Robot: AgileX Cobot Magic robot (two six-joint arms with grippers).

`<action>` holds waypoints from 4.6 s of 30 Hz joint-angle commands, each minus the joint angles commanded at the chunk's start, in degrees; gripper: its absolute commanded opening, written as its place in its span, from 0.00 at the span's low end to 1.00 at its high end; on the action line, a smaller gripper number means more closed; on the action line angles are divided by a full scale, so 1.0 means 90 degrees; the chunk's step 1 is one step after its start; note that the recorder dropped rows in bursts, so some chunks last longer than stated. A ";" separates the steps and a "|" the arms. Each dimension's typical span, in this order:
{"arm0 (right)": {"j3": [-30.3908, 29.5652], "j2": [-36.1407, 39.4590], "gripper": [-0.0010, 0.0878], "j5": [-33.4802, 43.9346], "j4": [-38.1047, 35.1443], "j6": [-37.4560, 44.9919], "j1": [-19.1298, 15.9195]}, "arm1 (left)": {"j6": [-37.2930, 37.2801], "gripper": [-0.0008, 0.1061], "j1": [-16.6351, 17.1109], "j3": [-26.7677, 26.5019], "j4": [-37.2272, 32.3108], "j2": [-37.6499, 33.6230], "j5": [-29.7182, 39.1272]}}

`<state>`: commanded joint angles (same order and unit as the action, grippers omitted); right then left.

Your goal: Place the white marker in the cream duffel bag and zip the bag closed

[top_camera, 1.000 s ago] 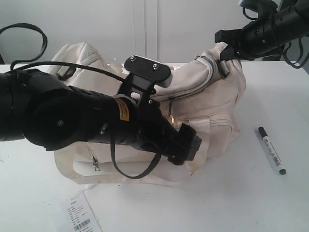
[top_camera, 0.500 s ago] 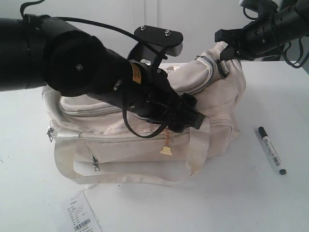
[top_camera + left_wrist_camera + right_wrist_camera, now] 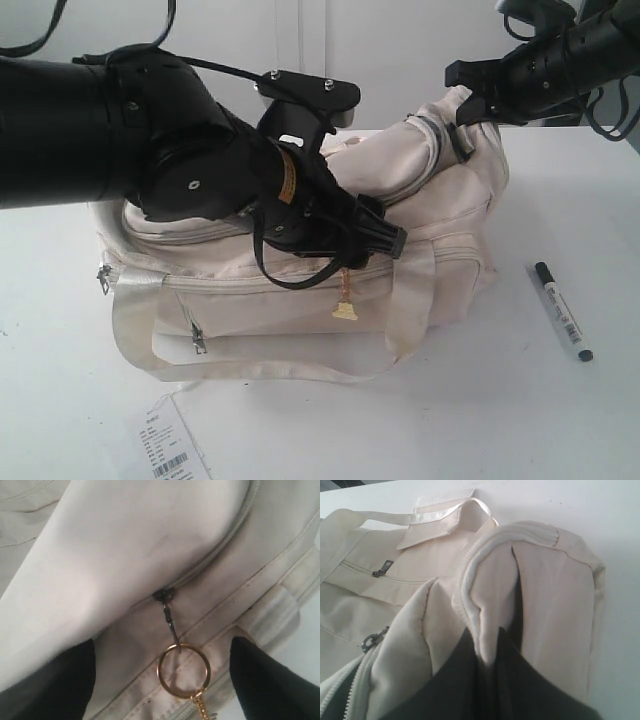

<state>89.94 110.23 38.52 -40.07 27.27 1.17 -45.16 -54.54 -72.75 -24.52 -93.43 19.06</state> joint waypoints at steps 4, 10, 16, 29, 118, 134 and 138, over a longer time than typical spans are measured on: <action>0.0000 0.0000 0.01 0.0000 0.0000 0.0000 0.0000 | 0.0012 0.72 -0.0235 0.0000 -0.0012 0.0000 0.0162; 0.0000 0.0000 0.01 0.0000 0.0000 0.0000 0.0000 | -0.0001 0.72 -0.0336 0.0000 -0.0106 0.0012 0.0567; 0.0000 0.0000 0.01 0.0000 0.0000 0.0000 0.0000 | -0.0880 0.72 -0.0308 0.0000 -0.0808 -0.0161 0.0467; 0.0000 0.0000 0.01 0.0000 0.0000 0.0000 0.0000 | -0.1619 0.07 -0.0308 0.0000 -0.1285 -0.0391 -0.0218; 0.0000 0.0000 0.01 0.0115 0.0185 -0.0081 0.0000 | 0.2569 0.01 -0.0292 0.0000 -0.1170 0.0614 0.2511; 0.0000 0.0000 0.01 0.0253 0.0194 -0.0081 0.0000 | 0.2730 0.01 -0.0292 0.0000 -0.1158 0.0614 0.3094; 0.0000 0.0000 0.01 0.0253 0.0194 -0.0081 0.0000 | 0.2869 0.01 -0.0292 0.0000 -0.1158 0.0614 0.3228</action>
<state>89.94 110.23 40.80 -38.32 26.54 1.17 -19.34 -57.17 -72.75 -34.94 -87.91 48.11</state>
